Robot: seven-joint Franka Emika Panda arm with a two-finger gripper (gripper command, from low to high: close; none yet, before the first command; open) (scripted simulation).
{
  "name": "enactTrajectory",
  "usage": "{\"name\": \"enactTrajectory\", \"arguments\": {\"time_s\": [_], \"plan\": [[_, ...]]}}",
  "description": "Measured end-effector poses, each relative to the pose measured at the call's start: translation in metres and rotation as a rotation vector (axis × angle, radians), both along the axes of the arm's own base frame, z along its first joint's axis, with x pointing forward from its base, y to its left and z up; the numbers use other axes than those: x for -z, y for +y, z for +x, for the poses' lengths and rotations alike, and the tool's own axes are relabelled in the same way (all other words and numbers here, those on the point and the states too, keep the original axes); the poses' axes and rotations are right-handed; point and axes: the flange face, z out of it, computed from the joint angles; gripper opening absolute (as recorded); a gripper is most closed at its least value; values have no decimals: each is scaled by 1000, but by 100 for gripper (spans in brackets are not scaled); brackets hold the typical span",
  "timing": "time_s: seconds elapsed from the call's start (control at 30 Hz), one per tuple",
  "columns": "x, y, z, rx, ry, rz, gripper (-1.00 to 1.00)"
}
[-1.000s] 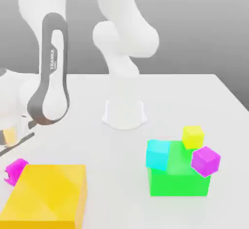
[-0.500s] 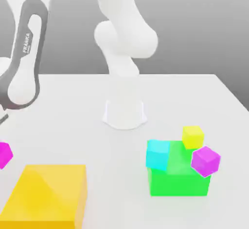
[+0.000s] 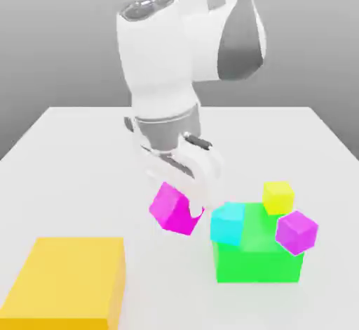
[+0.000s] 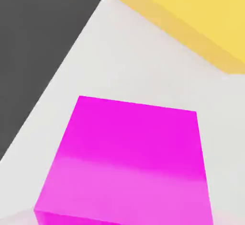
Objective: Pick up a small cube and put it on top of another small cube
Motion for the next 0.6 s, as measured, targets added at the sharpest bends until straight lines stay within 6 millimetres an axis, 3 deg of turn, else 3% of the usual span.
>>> {"name": "enactTrajectory", "arguments": {"time_s": [0.13, 0.27, 0.33, 0.5, 0.53, 0.6], "plan": [[-10, 79, -53, -179, -8, -39, -100], [-10, 134, -115, -339, -23, -103, -100], [1, 143, -131, -353, -33, -132, -100], [50, 145, -136, -357, -37, -144, -100], [57, 145, -137, -358, -38, -144, 100], [57, 145, -137, -358, -38, -144, 100]]}}
